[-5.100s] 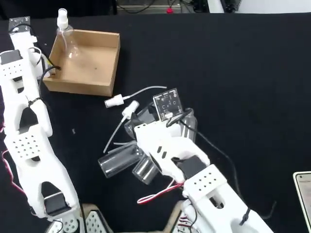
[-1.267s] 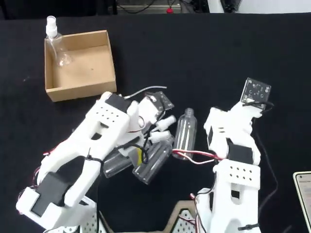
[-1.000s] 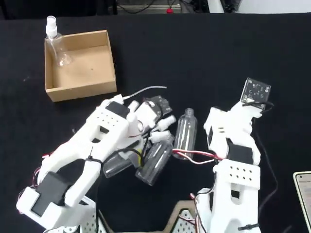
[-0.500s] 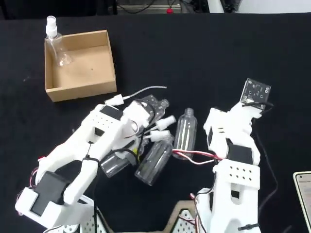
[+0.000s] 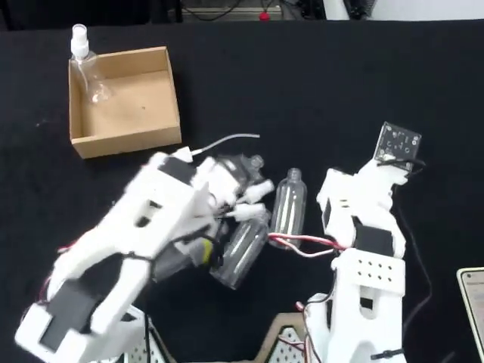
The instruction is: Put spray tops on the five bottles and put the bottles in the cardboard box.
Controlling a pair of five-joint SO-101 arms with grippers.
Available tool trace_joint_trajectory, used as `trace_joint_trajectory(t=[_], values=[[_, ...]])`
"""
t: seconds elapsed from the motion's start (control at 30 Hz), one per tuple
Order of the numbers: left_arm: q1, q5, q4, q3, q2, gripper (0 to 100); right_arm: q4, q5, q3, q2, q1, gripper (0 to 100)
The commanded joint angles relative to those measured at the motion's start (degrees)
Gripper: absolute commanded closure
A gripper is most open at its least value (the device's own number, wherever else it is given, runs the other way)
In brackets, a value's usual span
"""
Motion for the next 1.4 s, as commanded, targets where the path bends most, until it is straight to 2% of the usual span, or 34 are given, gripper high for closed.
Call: trace_joint_trajectory(t=[0.0,0.1,0.27,0.4,0.47,0.57,0.77,0.9,1.13,1.37], values=[[-8.4,0.0,8.0,-8.0,-13.3,81,-1.6,0.5,-0.3,-1.1,-1.3,88.5],[-16.3,-0.2,9.8,-6.7,-19.1,81,-1.1,0.5,-0.1,-0.7,-4.5,88.5],[-32.5,-11.4,12.1,0.7,-19.1,81,-1.1,1.3,0.9,-0.8,-7.7,88.5],[-47.4,-19.8,6.2,3.7,-16.4,81,-1.1,3.3,1.0,-0.7,-9.0,88.5],[-50.3,-21.6,1.8,5.8,-14.5,81,-1.1,3.3,1.0,-0.7,-9.0,88.5],[-50.3,-21.6,-4.0,9.6,-12.3,80,-1.1,3.3,1.0,-0.9,-9.0,88.5],[-43.7,-20.6,-12.2,16.1,-9.8,78,-1.1,3.3,1.1,-0.8,-9.0,88.5],[-41.5,-18.2,-12.5,16.3,-9.5,66,-1.1,3.3,1.1,-0.8,-9.0,88.5],[-42.1,-16.6,-10.8,12.1,-9.6,67,-1.1,3.3,1.1,-0.7,-9.0,88.5],[-39.3,-16.3,-7.6,8.6,-9.6,67,-1.1,3.4,1.1,-0.7,-9.0,88.5]])
